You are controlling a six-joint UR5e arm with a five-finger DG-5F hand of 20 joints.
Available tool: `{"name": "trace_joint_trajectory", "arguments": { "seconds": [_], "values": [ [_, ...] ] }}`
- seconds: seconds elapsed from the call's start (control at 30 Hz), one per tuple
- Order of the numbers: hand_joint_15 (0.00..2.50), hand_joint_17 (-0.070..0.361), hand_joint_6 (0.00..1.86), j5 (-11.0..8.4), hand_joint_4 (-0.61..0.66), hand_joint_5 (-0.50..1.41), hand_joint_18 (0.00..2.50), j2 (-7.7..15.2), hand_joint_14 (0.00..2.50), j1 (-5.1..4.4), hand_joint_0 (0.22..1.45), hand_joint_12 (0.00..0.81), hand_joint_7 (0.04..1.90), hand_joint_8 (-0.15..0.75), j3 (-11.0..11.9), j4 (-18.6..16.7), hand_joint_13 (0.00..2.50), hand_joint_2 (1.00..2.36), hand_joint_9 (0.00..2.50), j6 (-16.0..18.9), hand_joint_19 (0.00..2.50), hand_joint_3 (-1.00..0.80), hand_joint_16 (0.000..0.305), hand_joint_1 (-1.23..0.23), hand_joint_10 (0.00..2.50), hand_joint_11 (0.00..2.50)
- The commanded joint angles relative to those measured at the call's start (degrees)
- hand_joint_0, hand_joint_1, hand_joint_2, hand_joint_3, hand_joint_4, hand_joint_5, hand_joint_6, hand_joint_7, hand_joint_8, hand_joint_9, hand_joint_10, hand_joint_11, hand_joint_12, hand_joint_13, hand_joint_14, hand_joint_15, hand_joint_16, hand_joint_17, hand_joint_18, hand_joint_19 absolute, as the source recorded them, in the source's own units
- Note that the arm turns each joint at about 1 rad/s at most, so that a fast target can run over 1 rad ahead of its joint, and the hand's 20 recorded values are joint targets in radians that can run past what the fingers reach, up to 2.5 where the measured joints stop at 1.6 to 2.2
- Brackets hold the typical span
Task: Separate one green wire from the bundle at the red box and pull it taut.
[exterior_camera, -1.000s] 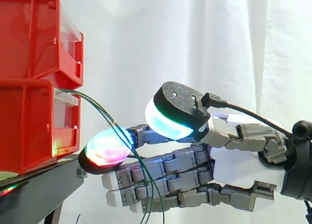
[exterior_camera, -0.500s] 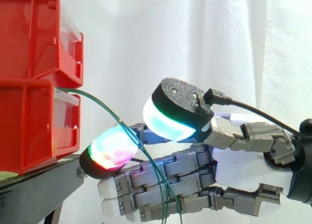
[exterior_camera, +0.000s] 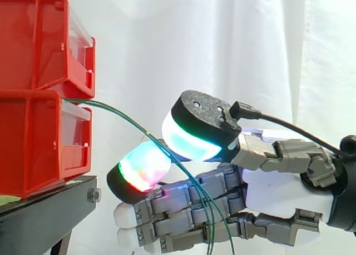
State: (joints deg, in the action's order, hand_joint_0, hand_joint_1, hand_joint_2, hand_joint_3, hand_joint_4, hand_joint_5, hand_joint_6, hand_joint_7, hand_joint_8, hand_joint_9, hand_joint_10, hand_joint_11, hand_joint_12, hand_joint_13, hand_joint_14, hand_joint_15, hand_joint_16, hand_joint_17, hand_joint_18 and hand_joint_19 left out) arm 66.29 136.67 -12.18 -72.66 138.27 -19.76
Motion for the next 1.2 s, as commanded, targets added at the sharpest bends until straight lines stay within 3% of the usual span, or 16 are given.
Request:
{"name": "trace_joint_trajectory", "arguments": {
  "seconds": [0.0,0.13,0.2,0.27,0.3,0.5,0.77,0.93,1.0,1.17],
  "values": [
    [0.15,0.081,0.54,0.33,0.2,-0.08,0.45,0.0,0.01,0.49,0.61,0.309,1.3,0.291,0.3,0.2,0.59,1.0,0.78,0.7,0.12,-0.46,0.036,-0.55,0.01,0.24],
    [0.16,0.081,0.54,1.48,0.2,-0.08,0.45,0.0,0.01,1.01,0.61,0.308,1.3,0.294,1.6,2.0,0.6,1.0,0.79,2.2,0.13,-0.45,0.036,-0.53,0.01,0.25],
    [0.16,0.081,0.54,2.88,0.2,-0.08,0.45,0.0,0.01,1.63,0.62,0.308,1.29,0.293,3.5,5.8,0.6,1.0,0.79,4.0,0.13,-0.45,0.036,-0.52,0.01,0.25],
    [0.15,0.081,0.55,3.06,0.2,-0.08,0.45,0.0,0.01,1.72,0.62,0.309,1.29,0.294,3.8,6.6,0.6,1.0,0.8,4.2,0.13,-0.44,0.036,-0.51,0.01,0.24],
    [0.16,0.081,0.56,4.03,0.2,-0.08,0.45,0.0,0.01,2.24,0.63,0.31,1.29,0.292,5.1,9.3,0.6,1.01,0.8,4.8,0.12,-0.43,0.036,-0.51,0.01,0.25],
    [0.17,0.081,0.66,5.87,0.21,-0.11,0.45,0.0,0.01,3.12,0.62,0.312,1.18,0.299,7.4,14.5,0.6,1.01,0.8,6.8,0.13,-0.34,0.036,-0.57,0.01,0.29],
    [0.18,0.084,0.84,6.31,0.21,-0.18,0.46,0.0,0.01,3.03,0.59,0.322,1.0,0.31,8.2,14.7,0.59,1.01,0.78,6.7,0.12,-0.26,0.037,-0.72,0.01,0.41],
    [0.19,0.086,0.86,6.49,0.22,-0.18,0.46,-0.1,0.01,3.12,0.59,0.322,0.96,0.31,8.8,14.9,0.59,1.01,0.79,6.8,0.13,-0.36,0.038,-0.76,0.01,0.43],
    [0.2,0.086,0.86,6.66,0.22,-0.18,0.46,-0.1,0.01,3.12,0.57,0.323,0.96,0.311,8.9,15.3,0.6,1.01,0.8,6.8,0.14,-0.42,0.038,-0.68,0.01,0.43],
    [0.21,0.088,0.88,6.93,0.2,-0.17,0.43,-0.2,0.01,3.3,0.59,0.328,1.01,0.308,9.5,16.4,0.58,1.01,0.81,6.8,0.18,-0.36,0.039,-0.53,0.01,0.44]
  ]
}}
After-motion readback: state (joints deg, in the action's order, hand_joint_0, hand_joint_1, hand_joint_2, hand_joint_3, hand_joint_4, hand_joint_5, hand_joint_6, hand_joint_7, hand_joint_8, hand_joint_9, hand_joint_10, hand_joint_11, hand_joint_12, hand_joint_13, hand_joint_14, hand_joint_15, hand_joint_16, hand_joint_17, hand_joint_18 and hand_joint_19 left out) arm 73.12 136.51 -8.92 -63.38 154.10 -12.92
